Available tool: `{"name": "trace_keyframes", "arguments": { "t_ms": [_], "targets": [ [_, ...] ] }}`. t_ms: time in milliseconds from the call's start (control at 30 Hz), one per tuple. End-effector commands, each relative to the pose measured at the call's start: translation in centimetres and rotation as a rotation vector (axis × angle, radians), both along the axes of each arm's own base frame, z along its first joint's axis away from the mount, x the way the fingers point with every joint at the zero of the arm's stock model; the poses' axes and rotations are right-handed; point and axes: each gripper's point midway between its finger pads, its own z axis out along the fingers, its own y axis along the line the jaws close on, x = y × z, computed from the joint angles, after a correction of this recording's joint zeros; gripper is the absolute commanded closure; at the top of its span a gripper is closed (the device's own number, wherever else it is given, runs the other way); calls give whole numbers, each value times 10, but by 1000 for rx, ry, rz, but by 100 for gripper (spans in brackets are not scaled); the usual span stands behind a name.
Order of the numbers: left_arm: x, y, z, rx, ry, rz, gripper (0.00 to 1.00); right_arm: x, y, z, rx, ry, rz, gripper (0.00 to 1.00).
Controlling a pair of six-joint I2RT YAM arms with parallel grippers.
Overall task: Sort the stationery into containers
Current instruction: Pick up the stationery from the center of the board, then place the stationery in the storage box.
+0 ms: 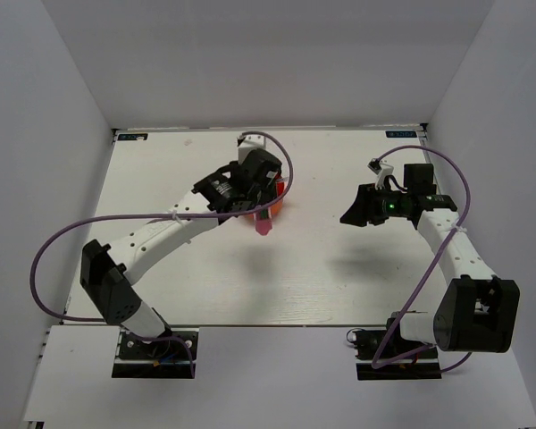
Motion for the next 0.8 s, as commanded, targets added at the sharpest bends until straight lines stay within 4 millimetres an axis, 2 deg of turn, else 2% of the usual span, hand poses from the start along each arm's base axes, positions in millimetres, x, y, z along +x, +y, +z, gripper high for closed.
{"name": "trace_keyframes", "arguments": {
  "t_ms": [0, 33, 67, 100, 167, 200, 233, 267, 300, 333, 467, 533, 667, 700, 767],
  "targets": [
    [28, 10, 71, 102, -238, -43, 100, 0, 2, 2, 24, -3, 11, 40],
    [37, 12, 81, 96, -279, -23, 100, 1, 2, 2, 23, -3, 8, 40],
    [42, 10, 81, 114, -287, -28, 100, 0, 2, 1, 26, 0, 9, 40],
    [52, 7, 101, 118, -356, -43, 100, 1, 2, 1, 25, -2, 7, 40],
    [64, 6, 106, 147, -398, -39, 100, 0, 2, -1, 24, 2, 11, 40],
    [73, 3, 122, 168, -464, -51, 100, 0, 2, -1, 20, 0, 10, 42],
    [79, 5, 122, 194, -480, -32, 100, 1, 2, 0, 20, -7, 14, 46],
    [83, 4, 124, 207, -498, -34, 100, 0, 2, -2, 18, -2, 15, 54],
    [92, 4, 133, 226, -558, -31, 100, -1, 2, -1, 19, -6, 16, 83],
    [97, 4, 132, 258, -574, -35, 100, 0, 1, -2, 18, -10, 15, 99],
    [116, 3, 131, 263, -661, -11, 100, 0, 1, -1, 13, -29, 19, 100],
    [125, 5, 124, 260, -668, 7, 100, 0, 0, -2, 7, -43, 21, 100],
    [135, 14, 116, 224, -673, 38, 100, 1, 1, -3, 5, -47, 23, 100],
    [140, 22, 110, 218, -669, 59, 100, 1, 1, -3, 6, -46, 23, 100],
    [143, 21, 107, 206, -669, 52, 100, 1, 0, -3, 7, -47, 21, 100]
  ]
}}
